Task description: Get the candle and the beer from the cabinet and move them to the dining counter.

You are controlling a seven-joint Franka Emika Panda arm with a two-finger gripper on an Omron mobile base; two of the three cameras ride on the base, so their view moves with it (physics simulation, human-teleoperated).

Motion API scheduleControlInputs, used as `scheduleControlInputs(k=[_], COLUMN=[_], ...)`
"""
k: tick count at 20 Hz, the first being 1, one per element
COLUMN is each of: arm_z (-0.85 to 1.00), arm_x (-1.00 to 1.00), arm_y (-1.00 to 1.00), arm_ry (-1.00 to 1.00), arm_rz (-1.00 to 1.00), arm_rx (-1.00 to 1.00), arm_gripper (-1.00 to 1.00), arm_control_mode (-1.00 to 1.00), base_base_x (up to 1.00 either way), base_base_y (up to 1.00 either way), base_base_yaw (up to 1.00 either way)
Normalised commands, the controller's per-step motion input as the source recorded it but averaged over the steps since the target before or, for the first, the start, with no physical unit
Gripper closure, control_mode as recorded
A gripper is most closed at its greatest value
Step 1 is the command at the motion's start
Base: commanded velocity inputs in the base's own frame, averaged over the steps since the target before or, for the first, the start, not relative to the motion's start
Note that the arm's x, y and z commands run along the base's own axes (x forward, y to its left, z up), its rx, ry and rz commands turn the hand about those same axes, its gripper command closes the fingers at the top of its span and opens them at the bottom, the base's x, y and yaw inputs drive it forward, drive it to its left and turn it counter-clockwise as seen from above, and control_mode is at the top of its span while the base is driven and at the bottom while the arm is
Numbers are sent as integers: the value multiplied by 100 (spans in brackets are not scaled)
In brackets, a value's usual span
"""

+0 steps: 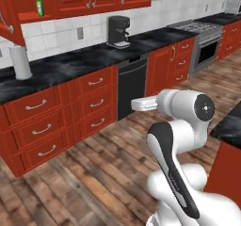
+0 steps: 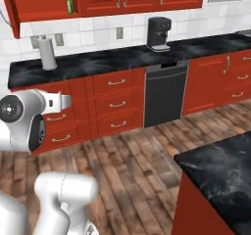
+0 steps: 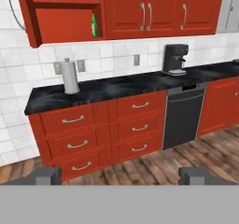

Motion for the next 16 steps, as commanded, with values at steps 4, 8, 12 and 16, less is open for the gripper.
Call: scheduleControlInputs(k=[4, 8, 12, 16], arm_z=[0, 0, 0, 0], arm_x=[0, 0, 0, 0], arm_y=[0, 0, 0, 0], arm_ry=[0, 0, 0, 0], arm_rz=[0, 0, 0, 0], arm_rx=[0, 0, 0, 0], arm_gripper=[-100, -100, -100, -100], arm_control_mode=[100, 100, 100, 100], base_base_x=[93, 95, 97, 95], base_base_y=[0, 0, 0, -4], base_base_yaw=[22, 25, 25, 21])
